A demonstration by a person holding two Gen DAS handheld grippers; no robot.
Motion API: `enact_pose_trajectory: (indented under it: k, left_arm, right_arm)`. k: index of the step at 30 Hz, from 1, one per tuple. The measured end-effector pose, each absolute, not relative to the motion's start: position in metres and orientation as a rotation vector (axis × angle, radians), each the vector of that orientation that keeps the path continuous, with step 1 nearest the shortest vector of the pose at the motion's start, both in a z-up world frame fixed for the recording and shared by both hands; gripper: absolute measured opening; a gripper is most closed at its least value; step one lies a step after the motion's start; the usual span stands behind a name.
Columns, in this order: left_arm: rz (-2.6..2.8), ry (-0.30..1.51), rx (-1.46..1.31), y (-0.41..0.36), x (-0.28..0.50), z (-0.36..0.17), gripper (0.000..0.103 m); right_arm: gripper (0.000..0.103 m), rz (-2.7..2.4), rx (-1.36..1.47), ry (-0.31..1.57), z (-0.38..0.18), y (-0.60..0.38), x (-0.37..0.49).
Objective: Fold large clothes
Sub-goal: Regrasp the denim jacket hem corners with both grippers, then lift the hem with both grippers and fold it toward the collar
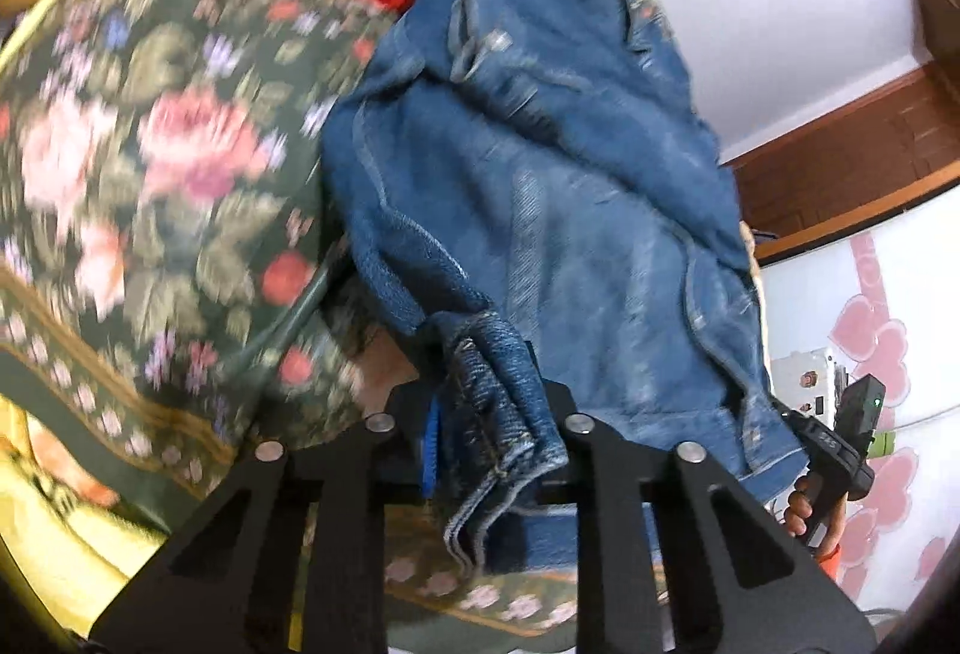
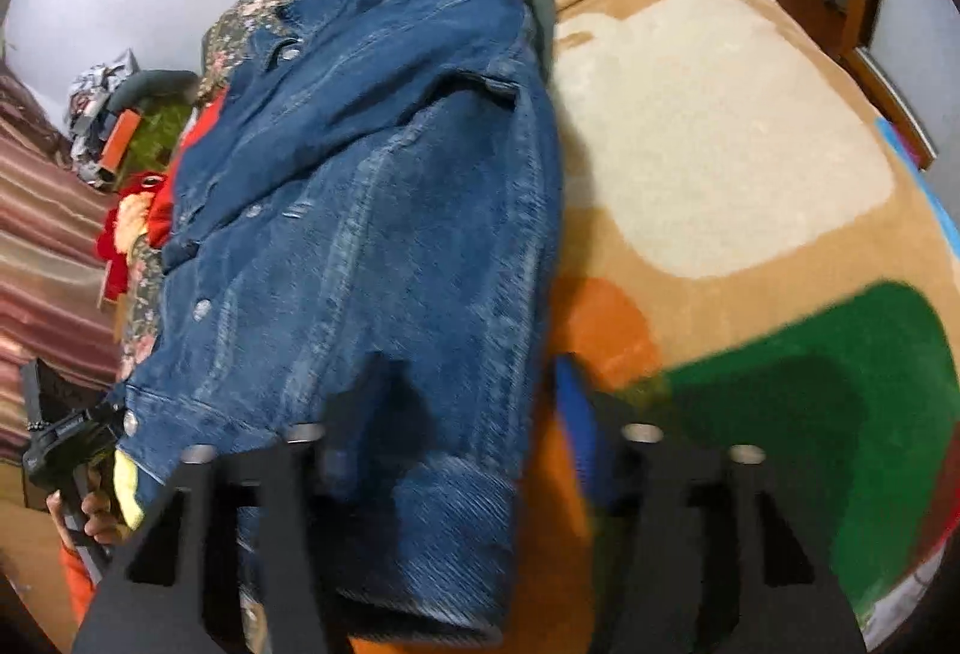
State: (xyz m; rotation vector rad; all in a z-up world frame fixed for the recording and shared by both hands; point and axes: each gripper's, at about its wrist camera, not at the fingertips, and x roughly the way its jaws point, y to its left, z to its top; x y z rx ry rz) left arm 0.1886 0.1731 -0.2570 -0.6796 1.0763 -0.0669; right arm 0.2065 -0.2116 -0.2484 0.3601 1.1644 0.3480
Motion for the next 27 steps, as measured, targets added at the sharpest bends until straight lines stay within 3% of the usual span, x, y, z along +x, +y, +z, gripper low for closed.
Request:
enact_pose_trajectory:
  k: [3,15,22,27]
  left_arm:
    - [-0.085,1.015,-0.642,0.17,0.2,-0.234,0.015]
    - [-0.105,0.761,-0.672,0.196,0.261,-0.15,0.013]
    - [-0.082,0.691,-0.762,0.227,0.313,-0.142,0.013]
    - [0.003,0.738,-0.7,0.235,0.371,-0.16,0.013]
  right_arm:
    - [0.017,0.361,0.339,1.128,-0.235,-0.205,0.212]
    - [0.015,0.407,0.302,0.875,-0.149,-0.187,0.27]
    - [0.015,0.357,0.322,0.843,-0.137,-0.192,0.338]
    - [0.013,0.335,0.306,0.862,-0.146,-0.184,0.387]
